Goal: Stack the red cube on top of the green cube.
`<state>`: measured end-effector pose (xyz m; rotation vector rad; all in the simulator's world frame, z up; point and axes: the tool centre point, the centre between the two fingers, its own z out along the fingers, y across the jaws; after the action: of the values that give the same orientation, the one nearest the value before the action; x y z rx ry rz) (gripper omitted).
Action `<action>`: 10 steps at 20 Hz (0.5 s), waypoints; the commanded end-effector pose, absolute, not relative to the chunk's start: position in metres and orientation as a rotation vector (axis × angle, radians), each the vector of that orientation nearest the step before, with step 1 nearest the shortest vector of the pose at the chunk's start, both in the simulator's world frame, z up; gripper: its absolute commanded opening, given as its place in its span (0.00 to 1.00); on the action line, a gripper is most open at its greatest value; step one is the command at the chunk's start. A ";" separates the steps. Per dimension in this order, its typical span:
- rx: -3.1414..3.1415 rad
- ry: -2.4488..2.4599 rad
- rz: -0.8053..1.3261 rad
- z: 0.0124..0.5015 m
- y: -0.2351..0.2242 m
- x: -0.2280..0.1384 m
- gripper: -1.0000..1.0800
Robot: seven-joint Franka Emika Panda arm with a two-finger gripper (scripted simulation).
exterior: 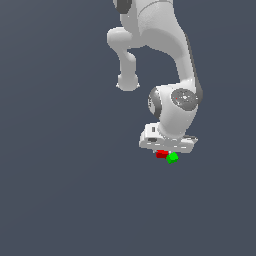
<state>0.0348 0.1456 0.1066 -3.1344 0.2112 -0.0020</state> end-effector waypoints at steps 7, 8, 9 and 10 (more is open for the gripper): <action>-3.134 0.208 0.000 0.069 0.202 0.022 0.00; -3.134 0.208 0.000 0.067 0.206 0.021 0.00; -3.134 0.208 0.000 0.064 0.210 0.020 0.00; -3.134 0.208 0.000 0.063 0.212 0.020 0.00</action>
<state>0.0200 0.2076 0.0655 -3.1346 0.2051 0.0034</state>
